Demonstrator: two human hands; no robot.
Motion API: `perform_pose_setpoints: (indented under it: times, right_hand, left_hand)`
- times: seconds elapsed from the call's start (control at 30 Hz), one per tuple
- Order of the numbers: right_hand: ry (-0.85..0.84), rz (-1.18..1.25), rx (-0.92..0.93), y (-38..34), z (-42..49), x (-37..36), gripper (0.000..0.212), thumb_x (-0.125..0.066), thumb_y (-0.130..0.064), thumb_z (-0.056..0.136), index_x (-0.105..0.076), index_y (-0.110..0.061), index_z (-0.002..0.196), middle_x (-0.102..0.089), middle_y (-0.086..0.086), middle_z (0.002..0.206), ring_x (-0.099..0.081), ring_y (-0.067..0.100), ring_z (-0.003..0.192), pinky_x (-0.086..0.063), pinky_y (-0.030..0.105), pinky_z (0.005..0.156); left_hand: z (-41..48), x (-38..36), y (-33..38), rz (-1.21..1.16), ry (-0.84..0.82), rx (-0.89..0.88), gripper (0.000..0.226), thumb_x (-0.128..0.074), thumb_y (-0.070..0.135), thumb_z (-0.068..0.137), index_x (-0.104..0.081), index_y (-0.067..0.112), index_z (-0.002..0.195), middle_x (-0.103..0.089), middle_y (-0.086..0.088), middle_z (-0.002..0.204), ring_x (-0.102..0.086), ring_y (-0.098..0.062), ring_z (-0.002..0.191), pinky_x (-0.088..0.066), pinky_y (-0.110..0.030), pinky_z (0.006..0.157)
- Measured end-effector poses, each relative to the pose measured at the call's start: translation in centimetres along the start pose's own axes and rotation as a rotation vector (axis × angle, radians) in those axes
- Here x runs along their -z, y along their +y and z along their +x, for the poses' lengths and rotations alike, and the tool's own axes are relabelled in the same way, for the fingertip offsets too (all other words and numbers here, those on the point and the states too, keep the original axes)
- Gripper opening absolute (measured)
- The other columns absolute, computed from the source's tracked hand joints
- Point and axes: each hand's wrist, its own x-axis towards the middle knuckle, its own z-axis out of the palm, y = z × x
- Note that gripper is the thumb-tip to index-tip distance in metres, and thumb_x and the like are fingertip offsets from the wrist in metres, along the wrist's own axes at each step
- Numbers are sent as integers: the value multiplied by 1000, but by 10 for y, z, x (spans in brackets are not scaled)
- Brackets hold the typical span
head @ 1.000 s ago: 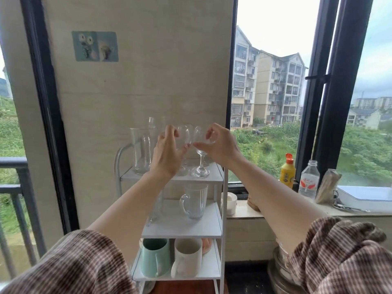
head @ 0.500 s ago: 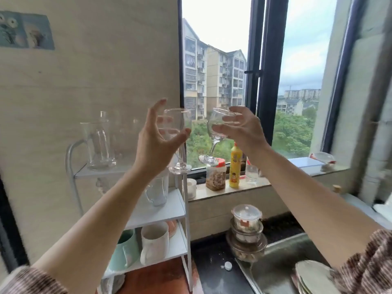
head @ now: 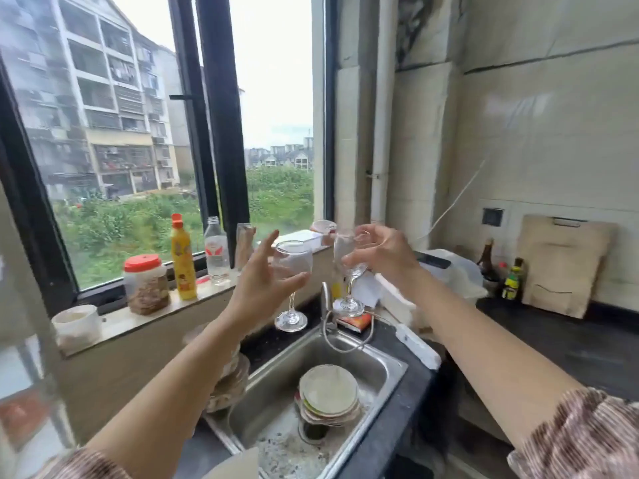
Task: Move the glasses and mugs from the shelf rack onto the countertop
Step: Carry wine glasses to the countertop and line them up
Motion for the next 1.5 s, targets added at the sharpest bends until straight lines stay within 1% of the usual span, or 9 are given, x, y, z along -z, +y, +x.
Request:
perform_pose_setpoints:
  times: [0.1, 0.2, 0.33, 0.47, 0.57, 0.77, 1.03, 1.33, 1.5]
  right_hand:
    - [39, -59, -57, 29, -8, 84, 68, -84, 1, 58, -59, -6, 121, -66, -3, 95, -63, 8, 85, -48, 17, 66]
    - [89, -137, -109, 59, -19, 171, 67, -85, 0, 59, -60, -7, 121, -64, 4, 106, -60, 16, 98, -51, 22, 78]
    - [186, -207, -194, 95, -38, 281, 64, -85, -1, 57, -62, -11, 115, -64, 3, 109, -59, 15, 101, -48, 17, 72]
    - [270, -256, -290, 131, -58, 380, 63, -85, -5, 56, -61, -16, 112, -64, -1, 107, -61, 14, 99, -44, 20, 70]
    - [352, -297, -347, 159, -69, 444, 69, -86, -7, 54, -60, -17, 117, -64, -1, 110, -61, 15, 102, -46, 24, 77]
    - [485, -379, -426, 218, -69, 557, 66, -87, -10, 53, -61, -16, 112, -63, 0, 106, -60, 15, 99, -46, 26, 79]
    - [547, -387, -552, 312, -13, 704, 67, -88, -11, 54, -59, -17, 114, -60, -5, 105, -59, 6, 92, -42, 20, 64]
    - [606, -404, -664, 395, 51, 838, 67, -86, -9, 57, -55, -15, 116, -57, 0, 112, -60, 18, 100, -44, 24, 67]
    - [623, -416, -729, 448, 72, 913, 69, -86, -11, 57, -54, -15, 118, -57, 0, 114, -56, 16, 98, -42, 25, 75]
  left_hand:
    - [10, -93, 15, -49, -100, 19, 87, -80, 19, 74, -31, 26, 146, -65, -3, 119, -69, -5, 87, -55, -24, 80]
    - [18, -189, 33, -102, -151, 62, 86, -81, 20, 71, -35, 24, 144, -62, -10, 123, -69, -13, 89, -56, -30, 78]
    - [17, -314, 54, -206, -252, 78, 83, -82, 19, 70, -40, 21, 141, -57, -1, 118, -67, -2, 79, -58, -32, 69]
    - [19, -423, 73, -234, -397, 98, 90, -80, 29, 67, -36, 18, 144, -53, 1, 125, -66, -14, 103, -54, -45, 89]
    - [24, -495, 93, -248, -484, 49, 91, -77, 39, 60, -41, 19, 141, -58, 7, 116, -68, -8, 93, -56, -32, 83]
    - [41, -638, 109, -296, -647, 42, 82, -82, 28, 67, -39, 30, 138, -62, 10, 113, -68, -4, 89, -57, -24, 74]
    - [106, -836, 110, -286, -789, 35, 82, -80, 29, 65, -40, 29, 137, -58, 5, 119, -64, -17, 99, -57, -41, 84]
    - [168, -1018, 114, -183, -888, 44, 87, -79, 26, 68, -34, 29, 142, -53, 4, 130, -56, -18, 109, -51, -38, 92]
    - [179, -1115, 115, -163, -913, 124, 92, -78, 22, 70, -27, 28, 146, -53, 2, 130, -55, -21, 113, -46, -29, 87]
